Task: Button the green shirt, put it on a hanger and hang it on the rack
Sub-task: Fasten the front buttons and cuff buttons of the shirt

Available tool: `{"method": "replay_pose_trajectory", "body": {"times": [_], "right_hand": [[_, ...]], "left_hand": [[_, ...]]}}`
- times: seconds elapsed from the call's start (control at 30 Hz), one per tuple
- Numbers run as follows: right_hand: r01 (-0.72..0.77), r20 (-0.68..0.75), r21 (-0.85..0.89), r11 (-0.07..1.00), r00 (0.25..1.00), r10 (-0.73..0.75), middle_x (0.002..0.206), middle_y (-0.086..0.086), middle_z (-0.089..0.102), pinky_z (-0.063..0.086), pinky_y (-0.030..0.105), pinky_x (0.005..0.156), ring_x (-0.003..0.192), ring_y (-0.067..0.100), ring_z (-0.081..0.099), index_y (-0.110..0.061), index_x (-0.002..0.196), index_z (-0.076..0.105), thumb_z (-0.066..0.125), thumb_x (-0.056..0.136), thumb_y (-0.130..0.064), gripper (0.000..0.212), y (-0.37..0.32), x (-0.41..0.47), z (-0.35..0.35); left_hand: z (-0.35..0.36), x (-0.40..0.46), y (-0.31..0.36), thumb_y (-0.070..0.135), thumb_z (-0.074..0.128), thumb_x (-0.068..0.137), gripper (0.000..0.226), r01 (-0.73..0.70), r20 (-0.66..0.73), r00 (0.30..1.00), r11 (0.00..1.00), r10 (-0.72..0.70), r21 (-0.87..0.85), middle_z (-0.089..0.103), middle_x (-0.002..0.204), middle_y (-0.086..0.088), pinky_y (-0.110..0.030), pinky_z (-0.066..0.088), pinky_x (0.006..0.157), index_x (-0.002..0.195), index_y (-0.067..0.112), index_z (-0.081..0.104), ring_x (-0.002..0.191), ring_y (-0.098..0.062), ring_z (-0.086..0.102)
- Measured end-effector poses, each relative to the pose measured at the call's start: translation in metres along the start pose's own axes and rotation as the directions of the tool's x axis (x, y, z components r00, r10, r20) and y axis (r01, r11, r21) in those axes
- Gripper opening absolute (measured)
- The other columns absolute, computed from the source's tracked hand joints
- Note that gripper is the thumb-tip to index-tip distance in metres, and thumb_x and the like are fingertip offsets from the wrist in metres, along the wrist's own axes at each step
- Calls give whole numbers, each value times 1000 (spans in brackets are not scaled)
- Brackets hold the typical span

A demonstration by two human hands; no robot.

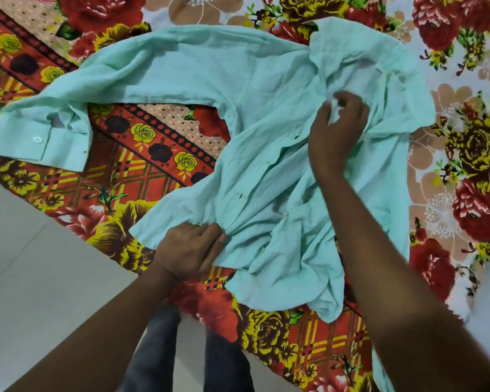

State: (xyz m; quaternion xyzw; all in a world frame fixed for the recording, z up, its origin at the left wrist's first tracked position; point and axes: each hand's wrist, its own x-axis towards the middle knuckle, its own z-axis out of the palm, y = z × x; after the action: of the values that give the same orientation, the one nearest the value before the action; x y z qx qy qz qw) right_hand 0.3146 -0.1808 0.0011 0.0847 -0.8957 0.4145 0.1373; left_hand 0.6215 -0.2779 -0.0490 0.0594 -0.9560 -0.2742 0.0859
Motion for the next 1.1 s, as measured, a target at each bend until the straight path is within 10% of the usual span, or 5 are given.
{"method": "replay_pose_trajectory", "body": {"times": [0.37,0.73,1.1], "right_hand": [[-247,173,-150,957,947,271,69,-1,45,42,31,62,63,19,49,-16,99,53,73,94,-46,36,-32,-235,-107],[-429,72,-85,899,898,435,85,-1,74,58,40,73,77,14,68,-13,94,75,70,96,-23,11,-11,-270,-82],[-407,151,-81,910,897,415,88,-4,73,58,39,75,81,13,68,-17,100,75,65,99,-32,18,-6,-267,-89]], "left_hand": [[-16,3,8,35,55,104,29,75,-6,997,990,-76,-121,54,57,1,-37,39,47,83,16,51,53,-30,59],[-41,15,27,33,72,99,42,-9,-121,992,931,-38,-365,47,61,0,-28,33,55,71,8,54,57,-16,42],[-41,1,48,26,67,102,35,-248,-108,960,964,257,92,57,68,-8,-44,43,54,71,9,60,65,-32,53]]}}
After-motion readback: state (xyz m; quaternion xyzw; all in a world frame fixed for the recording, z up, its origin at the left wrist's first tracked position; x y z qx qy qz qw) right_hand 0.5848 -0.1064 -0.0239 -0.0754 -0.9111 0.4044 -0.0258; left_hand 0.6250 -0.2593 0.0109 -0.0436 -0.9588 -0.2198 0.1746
